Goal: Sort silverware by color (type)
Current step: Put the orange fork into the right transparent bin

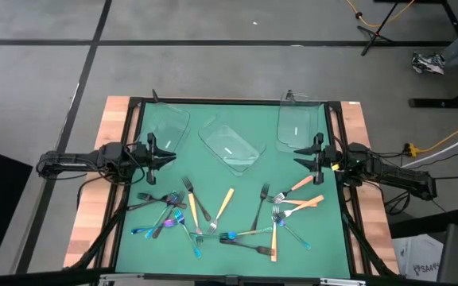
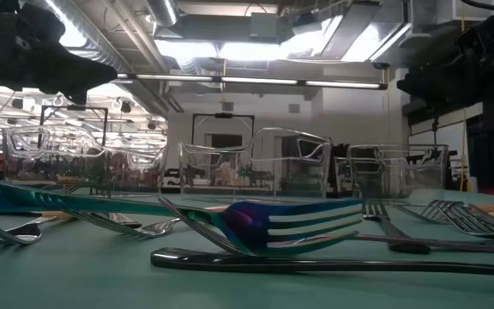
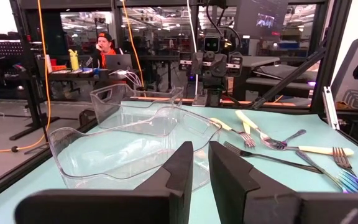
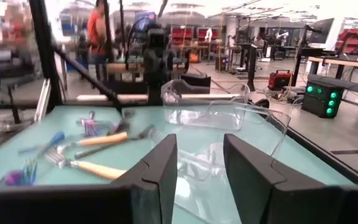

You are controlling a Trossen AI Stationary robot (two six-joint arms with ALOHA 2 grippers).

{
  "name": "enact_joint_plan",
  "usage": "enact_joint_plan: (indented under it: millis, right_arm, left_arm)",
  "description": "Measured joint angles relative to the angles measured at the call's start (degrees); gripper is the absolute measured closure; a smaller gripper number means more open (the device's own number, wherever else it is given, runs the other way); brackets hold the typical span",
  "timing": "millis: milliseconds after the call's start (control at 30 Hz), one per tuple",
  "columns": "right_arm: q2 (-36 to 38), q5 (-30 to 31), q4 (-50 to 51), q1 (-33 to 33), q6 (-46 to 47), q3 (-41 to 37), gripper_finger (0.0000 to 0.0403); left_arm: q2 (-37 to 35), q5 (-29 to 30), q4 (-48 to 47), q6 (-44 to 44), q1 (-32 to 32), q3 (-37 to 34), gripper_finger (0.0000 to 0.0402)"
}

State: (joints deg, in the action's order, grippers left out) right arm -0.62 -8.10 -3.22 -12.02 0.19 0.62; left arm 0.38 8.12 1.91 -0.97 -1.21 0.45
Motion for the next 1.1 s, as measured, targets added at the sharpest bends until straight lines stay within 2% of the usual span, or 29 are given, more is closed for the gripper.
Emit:
enact_joint_plan:
  millis: [233, 367, 500, 800, 1000, 1100]
  right_arm:
    - [0.0, 0.04, -4.76, 0.01, 11.74, 0.0, 0.0278]
    - [0.0, 3.11, -5.03, 0.01, 15.71, 0.01, 0.0278]
    - [0.0, 5.98, -6.2, 0.01, 18.03, 0.02, 0.0278]
    - [-0.3, 6.01, -7.04, 0.01, 24.92, 0.02, 0.0278]
    - [-1.14, 5.99, -8.04, 0.01, 25.74, 0.04, 0.0278]
    - [-1.14, 3.91, -10.53, 0.01, 25.75, 0.04, 0.0278]
  left_arm:
    - [0.01, -0.02, 0.0, 0.0, 0.01, 0.0, 0.0356]
    - [0.0, -0.02, 0.0, 0.0, 0.01, 0.0, 0.0356]
    - [0.0, -0.02, 0.0, 0.0, 0.0, 0.0, 0.0356]
    - [-0.01, -0.02, 0.0, 0.02, 0.0, 0.0, 0.0356]
    - [0.0, 0.03, 0.02, 0.0, 0.0, 0.0, 0.0356]
    - [-0.02, 0.07, 0.02, 0.01, 0.01, 0.0, 0.0356]
